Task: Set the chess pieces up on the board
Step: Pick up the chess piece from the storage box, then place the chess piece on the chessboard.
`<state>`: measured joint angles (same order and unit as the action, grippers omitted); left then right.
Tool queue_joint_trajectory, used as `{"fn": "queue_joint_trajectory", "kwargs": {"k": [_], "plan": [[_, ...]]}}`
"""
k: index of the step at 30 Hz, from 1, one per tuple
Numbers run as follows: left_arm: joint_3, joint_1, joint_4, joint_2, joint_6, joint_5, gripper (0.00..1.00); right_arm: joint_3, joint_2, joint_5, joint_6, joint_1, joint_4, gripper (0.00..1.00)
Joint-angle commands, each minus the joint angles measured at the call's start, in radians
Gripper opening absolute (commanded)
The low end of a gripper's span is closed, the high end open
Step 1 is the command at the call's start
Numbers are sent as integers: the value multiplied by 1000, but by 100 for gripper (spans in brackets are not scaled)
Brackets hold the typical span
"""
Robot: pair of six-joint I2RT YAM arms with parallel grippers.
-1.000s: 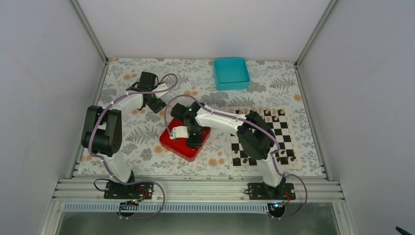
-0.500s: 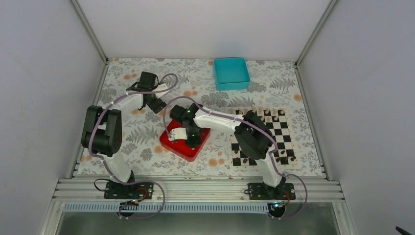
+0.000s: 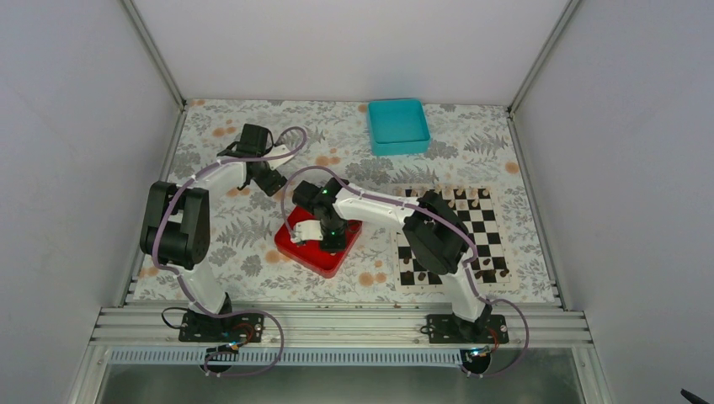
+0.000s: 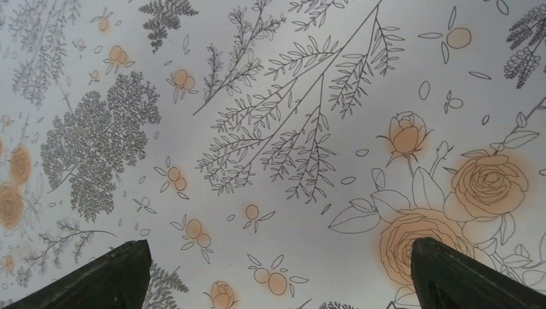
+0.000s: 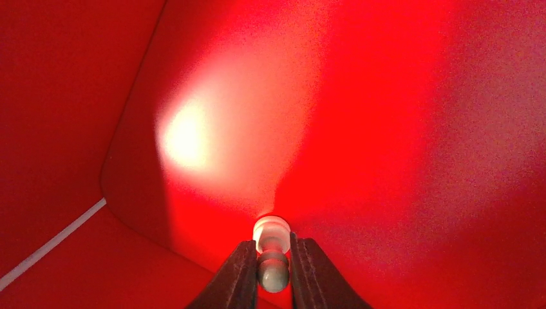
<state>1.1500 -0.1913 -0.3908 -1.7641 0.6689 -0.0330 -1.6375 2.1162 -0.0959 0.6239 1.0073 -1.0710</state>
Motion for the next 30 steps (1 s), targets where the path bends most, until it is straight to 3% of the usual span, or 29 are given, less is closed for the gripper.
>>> {"fn": "queue_joint_trajectory", "kwargs": {"k": [1, 10, 17, 20, 30], "plan": [[-17, 5, 1, 25, -5, 22, 100, 5, 1, -9, 7, 6, -4, 14], [-14, 6, 11, 27, -7, 16, 100, -68, -87, -2, 5, -60, -49, 7], [-15, 6, 17, 36, -11, 10, 100, -169, -158, 29, 27, -203, -110, 6], [-17, 6, 19, 37, -11, 7, 100, -205, -193, 48, 40, -311, -143, 6], [-3, 6, 22, 30, -8, 15, 100, -89, -352, 40, 159, -899, -188, 6]]}}
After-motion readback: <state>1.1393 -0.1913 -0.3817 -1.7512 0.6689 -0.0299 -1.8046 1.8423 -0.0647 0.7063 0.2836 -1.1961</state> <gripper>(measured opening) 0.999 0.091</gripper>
